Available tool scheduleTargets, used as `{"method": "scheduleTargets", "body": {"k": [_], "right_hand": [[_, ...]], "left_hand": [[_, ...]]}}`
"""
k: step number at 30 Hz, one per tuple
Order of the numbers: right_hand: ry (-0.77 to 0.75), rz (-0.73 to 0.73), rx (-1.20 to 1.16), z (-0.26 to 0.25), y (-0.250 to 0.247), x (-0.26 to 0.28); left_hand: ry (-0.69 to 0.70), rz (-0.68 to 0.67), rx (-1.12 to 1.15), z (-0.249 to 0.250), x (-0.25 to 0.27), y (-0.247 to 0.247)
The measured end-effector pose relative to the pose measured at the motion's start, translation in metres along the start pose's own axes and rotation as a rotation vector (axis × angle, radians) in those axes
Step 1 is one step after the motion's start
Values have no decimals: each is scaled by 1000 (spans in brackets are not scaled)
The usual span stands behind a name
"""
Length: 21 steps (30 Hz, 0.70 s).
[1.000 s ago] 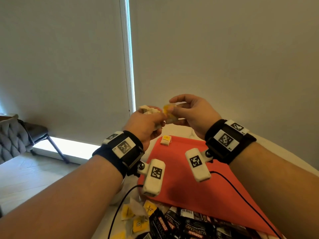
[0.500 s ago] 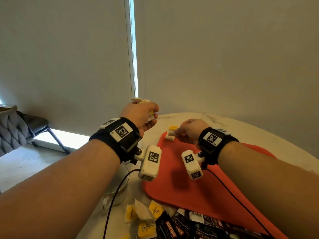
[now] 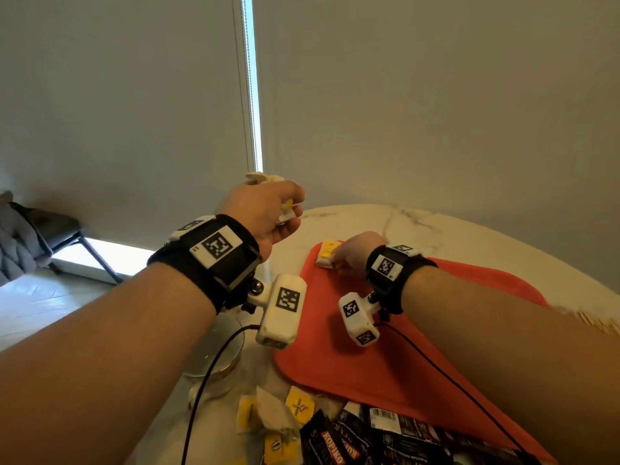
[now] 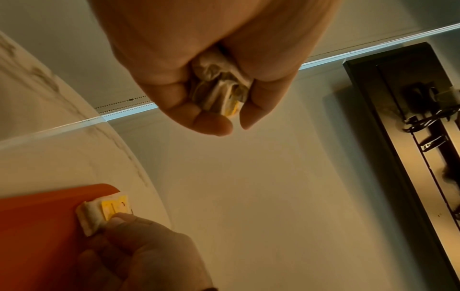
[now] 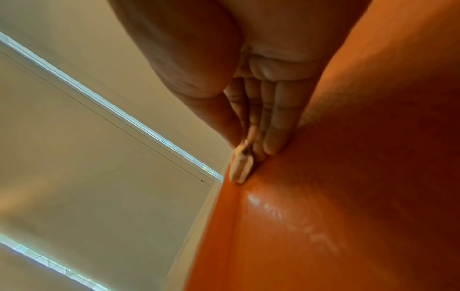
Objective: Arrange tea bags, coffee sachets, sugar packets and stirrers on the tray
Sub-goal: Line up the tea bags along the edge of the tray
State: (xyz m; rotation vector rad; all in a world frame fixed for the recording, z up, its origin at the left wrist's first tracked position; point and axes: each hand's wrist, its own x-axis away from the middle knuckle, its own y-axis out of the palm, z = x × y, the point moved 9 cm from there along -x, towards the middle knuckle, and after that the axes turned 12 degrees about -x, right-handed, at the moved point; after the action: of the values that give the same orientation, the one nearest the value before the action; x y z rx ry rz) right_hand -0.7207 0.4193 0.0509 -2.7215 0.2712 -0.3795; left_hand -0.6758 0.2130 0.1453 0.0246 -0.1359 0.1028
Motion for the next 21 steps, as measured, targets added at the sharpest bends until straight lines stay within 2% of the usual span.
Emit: {"method": "scheduleTargets", "body": {"k": [1, 4, 6, 8, 11, 13, 16, 19, 21], "right_hand": [[39, -43, 32, 1, 3, -3], [70, -27, -19, 3, -1, -12], [-10, -39, 21, -4, -4, -5], [-93, -140, 51, -8, -3, 2], [-18, -108, -252, -6, -11, 4], [-126, -86, -376, -25, -26, 20], [-338, -182, -536, -70, -43, 70], [-521, -236, -440, -98, -55, 109], [-572, -255, -309, -102, -56, 122]], "left_hand": [[-4, -4, -4, -1, 1, 1], [-8, -16, 9, -2, 4, 5], [-11, -28, 22, -1, 7, 9], [-24, -51, 50, -1, 15, 15], [-55, -149, 102, -7, 27, 27], [-70, -237, 136, -11, 38, 36], [-86, -319, 215, -13, 56, 47], [-92, -355, 266, -15, 68, 53], [-92, -391, 254, -16, 75, 58]]}}
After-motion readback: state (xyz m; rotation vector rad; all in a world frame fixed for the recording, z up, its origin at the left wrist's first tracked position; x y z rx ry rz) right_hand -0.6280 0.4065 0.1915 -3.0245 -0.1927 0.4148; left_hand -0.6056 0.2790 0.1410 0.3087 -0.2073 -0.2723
